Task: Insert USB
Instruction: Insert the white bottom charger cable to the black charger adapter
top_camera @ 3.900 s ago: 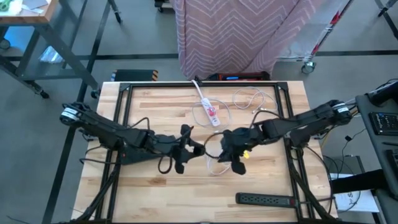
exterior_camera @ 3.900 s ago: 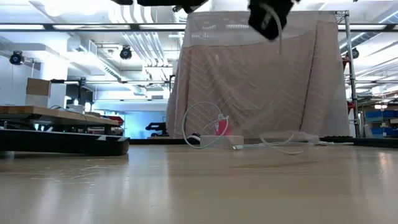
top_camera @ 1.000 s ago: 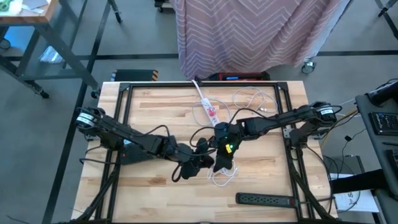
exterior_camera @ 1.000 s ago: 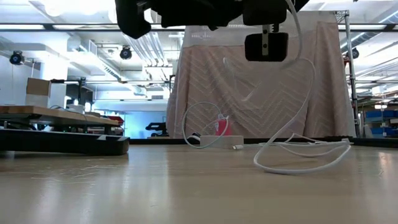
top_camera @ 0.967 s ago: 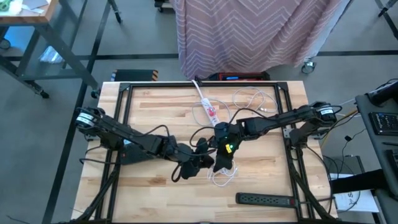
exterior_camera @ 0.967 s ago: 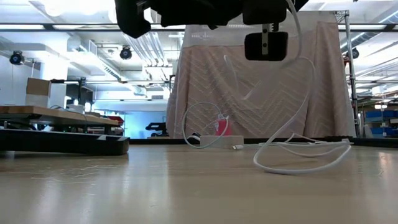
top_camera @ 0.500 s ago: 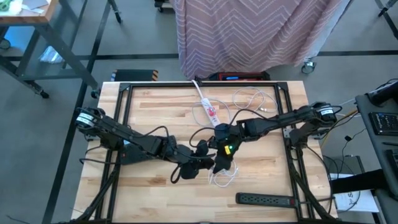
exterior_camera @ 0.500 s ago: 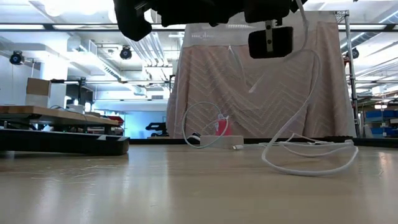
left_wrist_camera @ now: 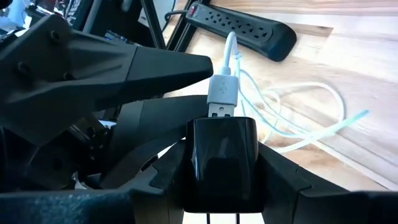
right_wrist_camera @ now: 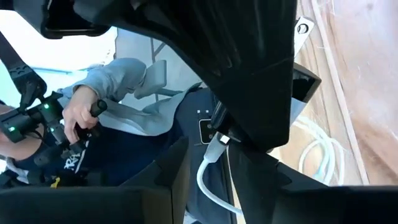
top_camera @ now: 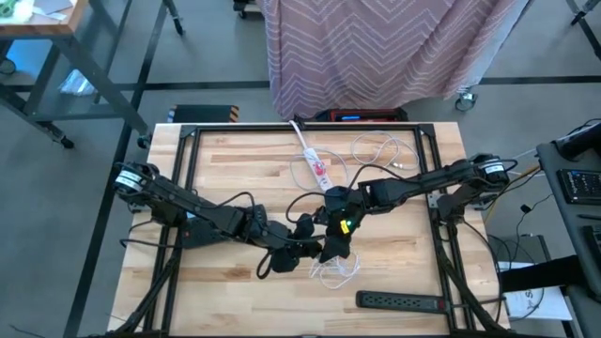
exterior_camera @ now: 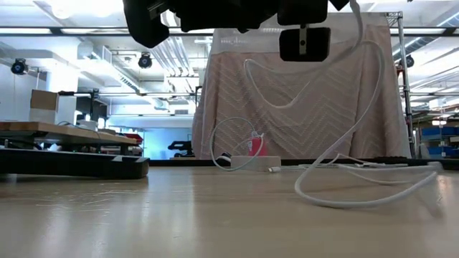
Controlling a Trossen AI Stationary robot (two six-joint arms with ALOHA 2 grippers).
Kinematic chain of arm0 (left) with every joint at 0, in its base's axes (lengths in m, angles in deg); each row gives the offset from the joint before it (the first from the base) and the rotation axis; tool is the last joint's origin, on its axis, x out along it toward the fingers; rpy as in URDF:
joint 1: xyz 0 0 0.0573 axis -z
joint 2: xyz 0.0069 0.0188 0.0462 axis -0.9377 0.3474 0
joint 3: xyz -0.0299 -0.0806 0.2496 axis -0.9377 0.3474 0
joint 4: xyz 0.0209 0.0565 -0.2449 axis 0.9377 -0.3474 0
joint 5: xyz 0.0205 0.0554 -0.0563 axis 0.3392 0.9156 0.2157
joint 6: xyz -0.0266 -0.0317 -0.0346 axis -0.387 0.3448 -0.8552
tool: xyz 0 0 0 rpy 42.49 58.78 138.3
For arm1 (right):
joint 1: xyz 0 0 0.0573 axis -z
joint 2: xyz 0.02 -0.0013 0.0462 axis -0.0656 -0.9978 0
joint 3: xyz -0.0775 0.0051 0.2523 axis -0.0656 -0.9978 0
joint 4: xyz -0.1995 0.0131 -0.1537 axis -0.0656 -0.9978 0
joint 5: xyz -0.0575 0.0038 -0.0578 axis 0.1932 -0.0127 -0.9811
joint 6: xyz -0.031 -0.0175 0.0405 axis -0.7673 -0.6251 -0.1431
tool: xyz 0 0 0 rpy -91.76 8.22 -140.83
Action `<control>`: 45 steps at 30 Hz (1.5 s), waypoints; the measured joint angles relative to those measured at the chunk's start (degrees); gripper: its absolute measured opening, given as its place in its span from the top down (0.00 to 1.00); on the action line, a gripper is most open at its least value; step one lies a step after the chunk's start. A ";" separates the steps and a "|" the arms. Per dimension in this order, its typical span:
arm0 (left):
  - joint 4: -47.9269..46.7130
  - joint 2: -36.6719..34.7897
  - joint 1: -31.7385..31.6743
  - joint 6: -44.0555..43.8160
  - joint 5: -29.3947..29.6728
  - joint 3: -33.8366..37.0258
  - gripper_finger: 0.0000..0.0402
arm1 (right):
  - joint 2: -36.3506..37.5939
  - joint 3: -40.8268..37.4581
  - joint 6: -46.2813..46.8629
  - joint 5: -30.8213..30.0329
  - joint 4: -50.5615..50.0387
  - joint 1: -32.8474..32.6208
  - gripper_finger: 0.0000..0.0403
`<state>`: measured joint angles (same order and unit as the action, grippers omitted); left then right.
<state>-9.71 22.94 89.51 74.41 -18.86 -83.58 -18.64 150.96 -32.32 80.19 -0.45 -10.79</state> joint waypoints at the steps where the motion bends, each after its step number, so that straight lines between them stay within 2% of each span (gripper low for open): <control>1: -0.04 0.00 0.00 -0.06 0.16 0.00 0.68 | 0.02 0.00 -0.06 -0.27 -0.05 0.00 0.76; 7: -1.31 -0.04 0.00 -0.80 0.93 0.00 0.68 | 0.61 0.00 -4.50 -2.70 -2.57 0.00 0.74; 11: -5.51 -0.52 0.02 -4.36 0.85 -0.04 0.68 | 2.68 0.00 -10.03 -8.60 -8.50 0.00 0.71; 13: -8.66 -1.14 -0.12 -7.30 1.06 -0.04 0.68 | 4.52 -0.07 -13.39 -15.14 -13.91 -0.41 0.69; 17: -13.37 -2.10 -0.76 -16.54 1.20 -0.06 0.68 | 7.44 -1.29 -18.08 -33.86 -22.00 -4.34 0.65; 22: -13.62 -2.08 -0.72 -24.00 1.18 2.79 0.68 | 7.12 -3.84 -24.26 -49.12 -12.98 -11.83 0.62; 25: -13.60 -2.07 -0.96 -27.08 1.27 3.85 0.68 | 5.69 -4.86 -27.20 -55.84 -7.31 -15.56 0.62; 29: -13.38 -2.05 -0.98 -30.13 1.44 4.00 0.68 | 3.21 -4.89 -29.07 -63.53 -6.19 -19.10 0.64; 32: -14.82 -2.05 -0.96 -32.27 1.41 4.04 0.68 | 0.28 -5.58 -28.22 -63.04 -6.18 -20.60 0.65; 37: -15.24 -2.03 -1.02 -36.80 1.44 6.08 0.68 | -5.58 -5.84 -27.14 -57.36 -5.25 -21.08 0.68; 45: -9.43 -2.03 -1.63 -41.20 1.45 10.54 0.68 | -9.46 -6.24 -31.89 -52.71 -4.55 -19.29 0.75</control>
<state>-19.14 20.91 87.88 33.21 -17.41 -73.04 -28.11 144.72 -64.21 27.48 -5.00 -30.08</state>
